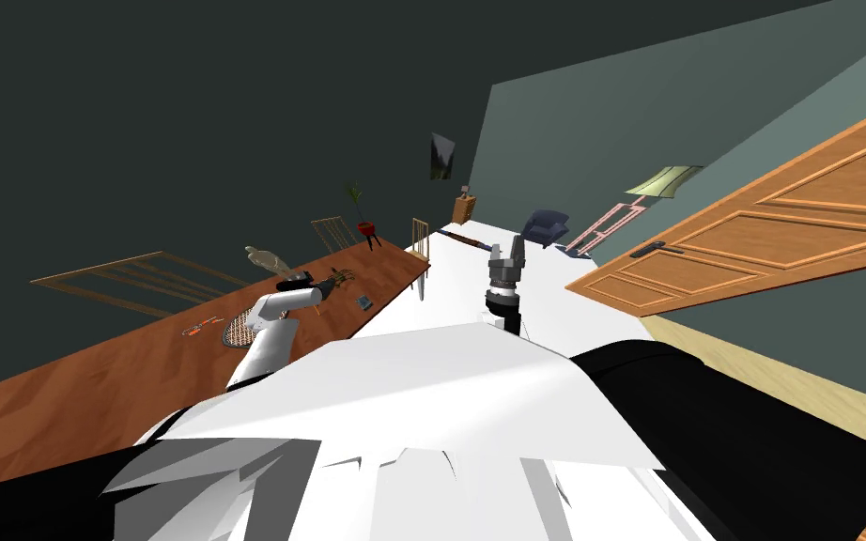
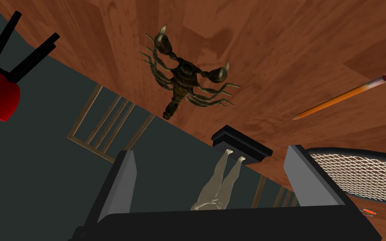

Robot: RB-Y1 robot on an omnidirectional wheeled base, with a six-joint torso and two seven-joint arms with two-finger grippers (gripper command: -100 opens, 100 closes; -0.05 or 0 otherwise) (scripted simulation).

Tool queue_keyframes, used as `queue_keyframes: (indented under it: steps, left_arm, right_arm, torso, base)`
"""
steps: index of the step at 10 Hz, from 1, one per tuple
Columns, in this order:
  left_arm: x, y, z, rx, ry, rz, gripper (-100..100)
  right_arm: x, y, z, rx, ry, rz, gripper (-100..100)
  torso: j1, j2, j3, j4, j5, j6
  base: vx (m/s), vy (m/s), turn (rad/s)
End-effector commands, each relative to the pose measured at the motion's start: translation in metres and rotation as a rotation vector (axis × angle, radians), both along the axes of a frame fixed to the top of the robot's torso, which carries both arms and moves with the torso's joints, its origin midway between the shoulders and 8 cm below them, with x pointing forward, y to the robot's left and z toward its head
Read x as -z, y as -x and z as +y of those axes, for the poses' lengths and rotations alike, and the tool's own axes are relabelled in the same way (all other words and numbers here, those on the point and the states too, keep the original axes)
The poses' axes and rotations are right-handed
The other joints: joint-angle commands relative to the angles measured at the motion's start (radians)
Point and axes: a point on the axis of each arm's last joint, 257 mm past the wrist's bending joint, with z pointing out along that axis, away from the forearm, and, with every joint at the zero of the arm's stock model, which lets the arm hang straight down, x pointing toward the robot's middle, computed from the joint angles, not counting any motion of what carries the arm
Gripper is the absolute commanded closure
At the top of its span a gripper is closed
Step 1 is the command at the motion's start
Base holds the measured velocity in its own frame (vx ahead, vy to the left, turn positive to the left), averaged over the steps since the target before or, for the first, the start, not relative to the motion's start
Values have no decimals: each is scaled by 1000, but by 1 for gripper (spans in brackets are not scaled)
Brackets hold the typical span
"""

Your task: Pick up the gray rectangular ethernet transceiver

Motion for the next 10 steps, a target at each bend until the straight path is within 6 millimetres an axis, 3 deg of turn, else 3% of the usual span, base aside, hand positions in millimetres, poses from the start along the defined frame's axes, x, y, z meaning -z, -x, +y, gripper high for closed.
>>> queue_keyframes:
  steps: [1,5,7,10]
  left_arm:
    - [18,7,-2,-3,24,71,-100]
    - [53,31,-6,-11,82,216,-100]
    - [58,34,-6,-16,87,229,-100]
    - [86,58,-14,-16,145,356,-100]
  right_arm:
    - [0,0,0,0,0,0,0]
    - [0,0,0,0,0,0,0]
    - [0,0,0,0,0,0,0]
    - [0,0,0,0,0,0,0]
  torso:
    - [0,0,0,0,0,0]
    - [0,0,0,0,0,0]
    - [0,0,0,0,0,0]
    - [1,1,0,0,0,1]
  base:
    - [2,35,-202]
    - [0,36,-171]
    - [-3,26,-45]
    - [-10,46,-225]
